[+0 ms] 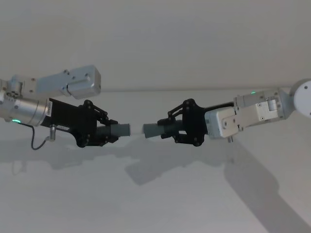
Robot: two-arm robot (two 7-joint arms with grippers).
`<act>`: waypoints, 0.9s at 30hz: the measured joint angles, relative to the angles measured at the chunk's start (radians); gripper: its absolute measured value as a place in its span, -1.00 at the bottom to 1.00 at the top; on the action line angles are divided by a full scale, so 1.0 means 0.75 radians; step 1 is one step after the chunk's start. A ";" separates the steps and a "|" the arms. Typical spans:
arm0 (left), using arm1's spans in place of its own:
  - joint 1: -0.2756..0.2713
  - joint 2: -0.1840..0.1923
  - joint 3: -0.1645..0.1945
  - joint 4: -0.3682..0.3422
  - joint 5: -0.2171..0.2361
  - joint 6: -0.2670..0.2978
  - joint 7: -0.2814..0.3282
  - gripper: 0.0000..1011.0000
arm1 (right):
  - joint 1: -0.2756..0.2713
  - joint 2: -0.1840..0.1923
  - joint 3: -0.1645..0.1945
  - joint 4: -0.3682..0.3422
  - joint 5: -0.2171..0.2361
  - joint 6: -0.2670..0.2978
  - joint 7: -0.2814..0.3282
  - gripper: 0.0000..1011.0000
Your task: Use both hands to pick up one end of the pipe from the table, align the ends, and insert them.
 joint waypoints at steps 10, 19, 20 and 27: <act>0.000 0.002 0.000 0.000 0.002 0.001 0.001 -0.34 | 0.016 -0.013 -0.013 0.018 0.029 -0.009 0.018 -0.48; 0.000 0.001 0.000 0.001 0.002 0.001 0.001 -0.34 | 0.032 -0.030 -0.025 0.047 0.049 -0.016 0.027 -0.48; 0.000 0.001 0.000 0.001 0.002 0.001 0.001 -0.34 | 0.033 -0.031 -0.026 0.049 0.050 -0.016 0.027 -0.48; 0.000 0.001 0.000 0.000 0.002 0.001 0.002 -0.34 | 0.043 -0.039 -0.034 0.069 0.054 -0.018 0.027 -0.48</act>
